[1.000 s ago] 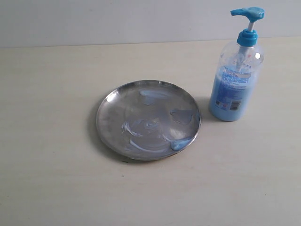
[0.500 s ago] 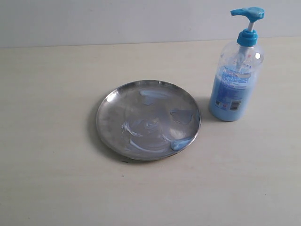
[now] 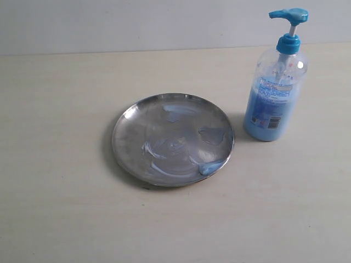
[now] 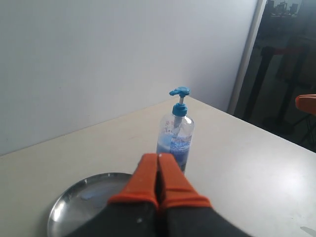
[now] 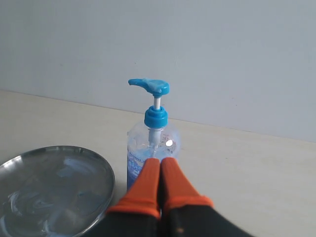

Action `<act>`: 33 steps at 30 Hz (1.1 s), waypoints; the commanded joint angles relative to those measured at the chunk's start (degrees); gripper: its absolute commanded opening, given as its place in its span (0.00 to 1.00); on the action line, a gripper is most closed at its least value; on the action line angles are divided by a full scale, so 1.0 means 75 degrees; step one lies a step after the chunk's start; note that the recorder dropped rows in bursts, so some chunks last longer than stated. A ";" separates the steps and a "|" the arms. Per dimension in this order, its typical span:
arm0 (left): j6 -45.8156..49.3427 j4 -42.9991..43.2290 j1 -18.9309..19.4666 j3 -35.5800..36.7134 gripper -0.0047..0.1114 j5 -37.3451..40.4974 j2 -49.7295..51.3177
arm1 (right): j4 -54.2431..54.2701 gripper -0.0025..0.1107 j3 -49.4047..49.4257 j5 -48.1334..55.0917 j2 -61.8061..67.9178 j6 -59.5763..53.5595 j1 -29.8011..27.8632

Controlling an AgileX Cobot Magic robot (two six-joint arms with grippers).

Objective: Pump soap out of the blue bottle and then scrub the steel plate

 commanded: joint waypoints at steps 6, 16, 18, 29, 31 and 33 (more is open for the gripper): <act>-0.0433 0.0974 0.0042 0.0231 0.04 -0.0548 -0.0075 | 0.0021 0.02 0.0026 -0.0126 -0.0023 0.0005 -0.0002; -0.1041 0.1350 0.1537 0.1011 0.04 -0.1555 -0.0515 | 0.0021 0.02 0.0026 -0.0126 -0.0023 0.0005 -0.0002; -0.1056 0.1366 0.1988 0.1157 0.04 -0.1555 -0.0677 | 0.0021 0.02 0.0026 -0.0126 -0.0023 0.0005 -0.0002; -0.1112 0.1731 0.4303 0.2749 0.04 -0.1555 -0.2532 | 0.0021 0.02 0.0026 -0.0126 -0.0023 0.0019 -0.0002; -0.1112 0.1746 0.4589 0.3032 0.04 -0.1555 -0.2773 | 0.0021 0.02 0.0026 -0.0126 -0.0023 0.0019 -0.0002; -0.1112 0.1845 0.4829 0.3326 0.04 -0.1555 -0.2928 | 0.0021 0.02 0.0026 -0.0126 -0.0023 0.0019 -0.0002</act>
